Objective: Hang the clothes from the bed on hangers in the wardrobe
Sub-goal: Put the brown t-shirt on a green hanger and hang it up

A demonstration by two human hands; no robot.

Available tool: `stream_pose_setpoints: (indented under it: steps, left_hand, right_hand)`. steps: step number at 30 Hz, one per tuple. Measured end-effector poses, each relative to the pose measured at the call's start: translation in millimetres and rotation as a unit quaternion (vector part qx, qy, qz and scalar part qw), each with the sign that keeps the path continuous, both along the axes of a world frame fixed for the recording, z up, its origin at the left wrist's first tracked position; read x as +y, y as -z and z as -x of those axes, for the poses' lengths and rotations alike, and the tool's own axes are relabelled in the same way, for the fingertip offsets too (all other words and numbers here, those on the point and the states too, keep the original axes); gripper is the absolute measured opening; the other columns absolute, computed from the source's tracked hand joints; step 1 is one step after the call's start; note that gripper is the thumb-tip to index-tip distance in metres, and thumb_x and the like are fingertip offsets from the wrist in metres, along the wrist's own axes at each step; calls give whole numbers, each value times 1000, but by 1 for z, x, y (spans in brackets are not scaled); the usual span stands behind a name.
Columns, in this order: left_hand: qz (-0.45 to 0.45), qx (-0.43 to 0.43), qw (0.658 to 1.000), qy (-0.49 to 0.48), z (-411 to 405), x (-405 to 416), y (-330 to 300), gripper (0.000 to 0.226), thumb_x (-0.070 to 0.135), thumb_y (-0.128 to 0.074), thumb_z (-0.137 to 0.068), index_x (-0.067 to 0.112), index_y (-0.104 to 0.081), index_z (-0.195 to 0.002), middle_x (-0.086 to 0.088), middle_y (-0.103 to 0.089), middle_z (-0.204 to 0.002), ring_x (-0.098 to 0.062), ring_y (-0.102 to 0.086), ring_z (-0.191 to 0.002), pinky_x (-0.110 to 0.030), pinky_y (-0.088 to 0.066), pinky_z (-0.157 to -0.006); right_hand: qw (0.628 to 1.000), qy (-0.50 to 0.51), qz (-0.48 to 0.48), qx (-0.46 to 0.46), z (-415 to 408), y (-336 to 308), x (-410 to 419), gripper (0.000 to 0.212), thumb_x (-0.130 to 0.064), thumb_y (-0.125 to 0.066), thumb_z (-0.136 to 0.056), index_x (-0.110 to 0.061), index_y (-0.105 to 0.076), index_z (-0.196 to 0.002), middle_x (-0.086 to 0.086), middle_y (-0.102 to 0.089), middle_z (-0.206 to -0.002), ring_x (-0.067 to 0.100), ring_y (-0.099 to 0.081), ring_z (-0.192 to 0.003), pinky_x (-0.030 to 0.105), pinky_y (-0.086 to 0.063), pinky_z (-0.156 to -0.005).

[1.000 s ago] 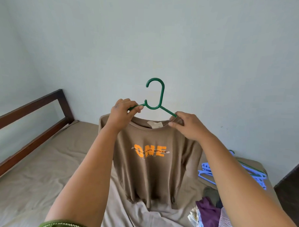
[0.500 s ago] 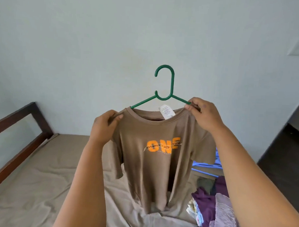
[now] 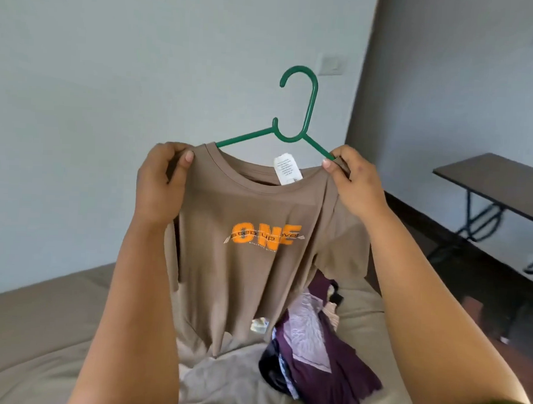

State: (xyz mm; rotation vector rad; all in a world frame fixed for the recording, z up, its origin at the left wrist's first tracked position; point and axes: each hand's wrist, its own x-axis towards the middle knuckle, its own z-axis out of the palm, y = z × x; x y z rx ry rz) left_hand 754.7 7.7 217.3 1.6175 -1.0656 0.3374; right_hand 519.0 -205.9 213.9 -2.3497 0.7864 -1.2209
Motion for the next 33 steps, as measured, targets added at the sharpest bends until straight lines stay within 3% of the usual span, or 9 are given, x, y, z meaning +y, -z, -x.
stream_pose_setpoints:
  steps: [8, 13, 16, 19, 21, 23, 27, 30, 33]
  left_hand:
    - [7, -45, 994, 98, 142, -4, -17, 18, 25, -52, -99, 15, -64, -108, 23, -53, -91, 21, -49, -85, 0, -36, -77]
    - [14, -66, 981, 180, 257, 14, -37, 21, 30, -52, -99, 48, -51, -88, 27, -53, -87, 21, -48, -86, 0, -35, -78]
    - [22, -67, 966, 249, 326, 9, -44, 14, 29, -53, -98, 40, -59, -93, 33, -54, -86, 23, -47, -87, 3, -32, -77]
    - [27, -68, 946, 316, 395, -7, -37, 15, 25, -53, -98, 17, -64, -104, 19, -54, -87, 13, -52, -84, -7, -37, -80]
    - [22, -60, 927, 370, 445, -19, -30, 13, 25, -54, -97, 18, -64, -98, 13, -58, -88, 0, -54, -85, -16, -40, -79]
    - [-10, -72, 903, 423, 497, -28, -27, 9, 25, -56, -97, 27, -61, -90, 18, -59, -81, 4, -51, -79, -17, -40, -75]
    - [-124, -82, 826, 543, 595, -49, -25, 15, 33, -61, -94, 20, -66, -93, 5, -65, -89, -8, -55, -81, -24, -44, -74]
    - [-189, -117, 753, 619, 669, -66, -22, 23, 32, -60, -94, 16, -67, -80, -1, -65, -74, -16, -56, -69, -28, -41, -65]
    - [-211, -127, 707, 663, 744, -84, -14, 33, 27, -57, -97, 16, -53, -66, 0, -49, -61, -13, -44, -60, -29, -30, -60]
  right_hand:
    - [992, 121, 28, -3, 191, -6, 62, 21, -35, -55, -96, -14, -57, -100, -17, -46, -66, 12, -47, -69, 26, -32, -61]
    - [983, 185, 5, -13, 323, -11, 129, 13, -32, -55, -97, -19, -53, -95, -14, -45, -66, -4, -45, -62, 11, -32, -56]
    - [969, 248, -4, -18, 403, -12, 163, 17, -32, -55, -97, -15, -56, -99, -14, -47, -68, -2, -46, -62, 9, -32, -55]
    - [949, 314, -8, -16, 479, -11, 189, 22, -32, -56, -96, -11, -57, -100, -13, -48, -69, 3, -46, -61, 9, -33, -54]
    - [935, 355, -5, -20, 531, -11, 206, 23, -31, -56, -97, -8, -58, -100, -10, -49, -70, 12, -46, -64, 11, -33, -55]
    - [914, 405, -11, -24, 582, -8, 222, 23, -28, -56, -97, -6, -58, -102, -3, -52, -73, 16, -47, -67, 16, -32, -55]
    - [878, 475, -45, -24, 681, -2, 248, 19, -24, -54, -97, -6, -58, -102, 7, -56, -76, 11, -47, -63, 26, -34, -58]
    - [858, 509, -63, -8, 755, -1, 259, 20, -24, -56, -96, -4, -59, -98, 7, -60, -81, 17, -52, -72, 14, -36, -59]
    - [841, 538, -57, 13, 825, -3, 257, 14, -16, -58, -95, -5, -60, -88, 1, -58, -84, 13, -52, -72, 19, -35, -66]
